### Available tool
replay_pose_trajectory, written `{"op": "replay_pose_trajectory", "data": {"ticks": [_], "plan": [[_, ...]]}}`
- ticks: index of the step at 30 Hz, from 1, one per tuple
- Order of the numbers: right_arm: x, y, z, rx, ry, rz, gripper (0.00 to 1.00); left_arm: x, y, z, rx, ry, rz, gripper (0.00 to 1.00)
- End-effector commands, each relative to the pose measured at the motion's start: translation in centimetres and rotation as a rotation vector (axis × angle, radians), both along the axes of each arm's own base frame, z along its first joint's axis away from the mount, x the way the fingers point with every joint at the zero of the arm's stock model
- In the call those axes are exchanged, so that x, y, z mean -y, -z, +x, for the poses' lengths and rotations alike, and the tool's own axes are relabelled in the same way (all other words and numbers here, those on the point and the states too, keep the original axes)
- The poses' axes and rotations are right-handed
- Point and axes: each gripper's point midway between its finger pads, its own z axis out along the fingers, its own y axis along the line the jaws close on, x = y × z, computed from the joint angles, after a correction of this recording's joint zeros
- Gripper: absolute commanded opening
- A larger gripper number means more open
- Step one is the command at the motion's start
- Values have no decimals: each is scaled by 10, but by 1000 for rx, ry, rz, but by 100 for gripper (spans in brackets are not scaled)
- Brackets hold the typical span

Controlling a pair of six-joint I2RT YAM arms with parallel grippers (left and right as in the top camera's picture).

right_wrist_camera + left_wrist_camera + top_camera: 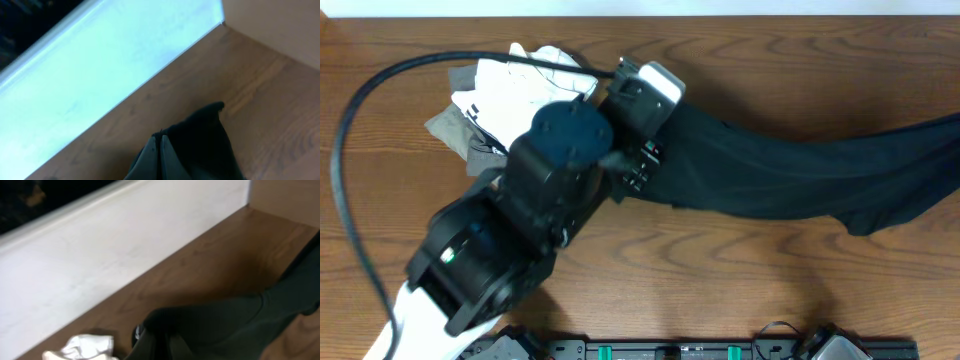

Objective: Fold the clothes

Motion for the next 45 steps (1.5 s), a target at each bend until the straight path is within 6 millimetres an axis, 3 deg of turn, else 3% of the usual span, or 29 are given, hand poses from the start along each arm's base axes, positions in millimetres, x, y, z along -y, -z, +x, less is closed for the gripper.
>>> {"op": "replay_pose_trajectory", "data": {"ticks": [1, 10, 14, 20, 24, 31, 39, 45], "plan": [[-10, -39, -14, 78, -2, -54, 1, -24, -36, -7, 110, -95, 14, 6], [-27, -82, -42, 142, 20, -123, 1, -50, -92, -39, 251, -107, -39, 6], [-25, -75, -43, 112, 30, -108, 1, -52, -90, -40, 249, -107, -22, 6], [-17, -59, -36, 47, 31, -88, 1, -49, -79, -24, 248, -167, 56, 6], [-18, -59, -35, 49, 24, -85, 1, -46, -80, -23, 251, -166, 56, 6], [-34, -72, -55, 55, 24, -96, 1, -40, -94, -49, 300, -72, 29, 6], [-48, -84, -84, 43, 58, -138, 1, -50, -108, -83, 346, 27, -9, 6], [-54, -90, -96, 49, 82, -157, 1, -50, -105, -88, 349, 47, 15, 6]]}}
